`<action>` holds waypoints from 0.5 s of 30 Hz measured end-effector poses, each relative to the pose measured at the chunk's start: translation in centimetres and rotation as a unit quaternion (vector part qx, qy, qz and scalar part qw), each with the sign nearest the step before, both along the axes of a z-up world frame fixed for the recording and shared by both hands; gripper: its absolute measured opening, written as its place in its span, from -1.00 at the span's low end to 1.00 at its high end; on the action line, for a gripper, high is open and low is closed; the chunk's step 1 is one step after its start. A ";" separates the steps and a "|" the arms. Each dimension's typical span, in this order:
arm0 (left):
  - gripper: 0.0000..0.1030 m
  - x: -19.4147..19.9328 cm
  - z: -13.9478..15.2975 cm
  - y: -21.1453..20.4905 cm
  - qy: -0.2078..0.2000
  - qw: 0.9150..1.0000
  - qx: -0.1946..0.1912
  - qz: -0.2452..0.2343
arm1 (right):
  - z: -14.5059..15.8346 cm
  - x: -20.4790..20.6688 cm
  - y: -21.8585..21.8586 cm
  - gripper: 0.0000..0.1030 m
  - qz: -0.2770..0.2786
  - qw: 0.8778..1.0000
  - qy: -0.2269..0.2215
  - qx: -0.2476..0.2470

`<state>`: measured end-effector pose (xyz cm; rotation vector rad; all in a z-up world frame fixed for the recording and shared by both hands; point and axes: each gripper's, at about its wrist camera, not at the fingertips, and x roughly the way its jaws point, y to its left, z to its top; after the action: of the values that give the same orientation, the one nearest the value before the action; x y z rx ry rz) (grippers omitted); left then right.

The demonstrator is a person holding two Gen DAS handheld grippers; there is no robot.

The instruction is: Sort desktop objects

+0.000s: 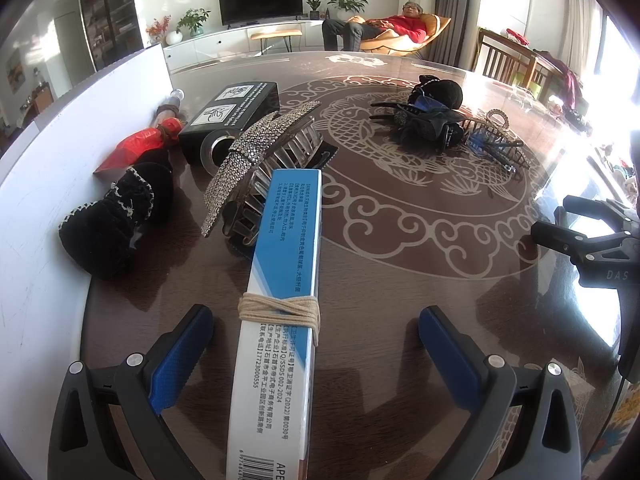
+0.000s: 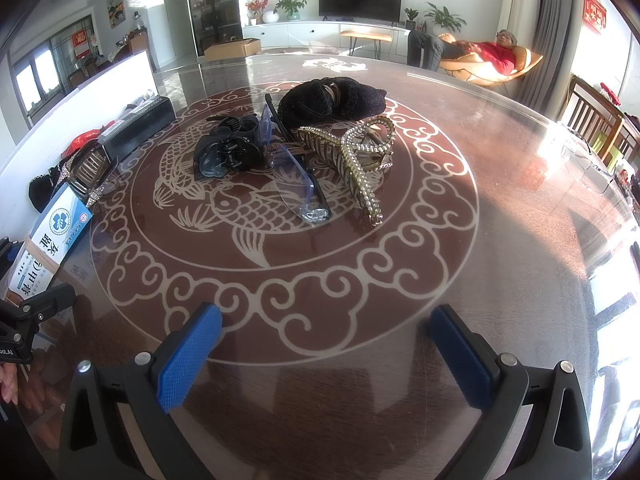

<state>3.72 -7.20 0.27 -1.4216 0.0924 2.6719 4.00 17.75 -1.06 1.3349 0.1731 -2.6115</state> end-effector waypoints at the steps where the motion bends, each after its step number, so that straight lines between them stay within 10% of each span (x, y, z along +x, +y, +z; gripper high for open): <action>1: 1.00 0.0 0.0 0.0 0.000 1.000 0.000 0.000 | 0.0 0.0 0.0 1.00 0.000 1.000 0.000 0.000; 15: 1.00 2.5 5.0 -3.8 0.040 0.998 -0.002 0.042 | 0.0 0.0 0.0 1.00 0.000 1.000 0.000 0.000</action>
<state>6.26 -10.95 5.27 -1.3479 0.0461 2.7983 3.99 17.75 -1.09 1.3350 0.1731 -2.6114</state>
